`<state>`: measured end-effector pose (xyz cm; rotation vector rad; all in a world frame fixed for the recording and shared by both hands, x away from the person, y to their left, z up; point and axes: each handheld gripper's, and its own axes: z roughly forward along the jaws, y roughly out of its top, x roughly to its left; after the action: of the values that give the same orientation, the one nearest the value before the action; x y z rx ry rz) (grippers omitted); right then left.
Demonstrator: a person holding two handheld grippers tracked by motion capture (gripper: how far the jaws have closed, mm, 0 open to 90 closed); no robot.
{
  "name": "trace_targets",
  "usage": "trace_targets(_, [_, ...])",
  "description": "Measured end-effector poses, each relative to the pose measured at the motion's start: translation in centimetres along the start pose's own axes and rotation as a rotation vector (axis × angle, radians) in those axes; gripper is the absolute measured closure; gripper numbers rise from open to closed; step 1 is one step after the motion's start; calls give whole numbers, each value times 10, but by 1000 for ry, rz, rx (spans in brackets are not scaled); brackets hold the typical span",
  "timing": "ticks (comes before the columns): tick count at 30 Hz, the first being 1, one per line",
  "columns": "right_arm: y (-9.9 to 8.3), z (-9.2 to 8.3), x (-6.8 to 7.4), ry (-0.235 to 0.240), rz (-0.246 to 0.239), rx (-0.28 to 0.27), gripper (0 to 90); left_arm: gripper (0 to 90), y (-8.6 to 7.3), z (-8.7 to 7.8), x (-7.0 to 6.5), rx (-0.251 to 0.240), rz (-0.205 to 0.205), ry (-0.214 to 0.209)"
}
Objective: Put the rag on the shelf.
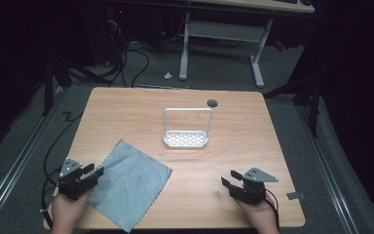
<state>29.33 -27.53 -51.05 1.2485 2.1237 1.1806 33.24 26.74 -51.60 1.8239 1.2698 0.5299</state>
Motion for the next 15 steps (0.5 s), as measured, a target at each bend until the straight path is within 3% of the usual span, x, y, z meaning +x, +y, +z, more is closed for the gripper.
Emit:
trace_targets(8, [-1, -1, 1, 5, -7, -7, 504, 546, -3, -6, 2, -1, -7, 12])
trace_targets(13, [-1, -1, 0, 10, -1, -8, 504, 604, -3, -5, -1, 9, 6, -17])
trace_targets(14, [-1, -2, -1, 8, 0, -8, 504, 735, -2, -3, -7, 43, 23, -37])
trace_targets(15, [-1, -2, -1, 8, 3, -7, 504, 809, -1, -2, -11, 74, 36, -29])
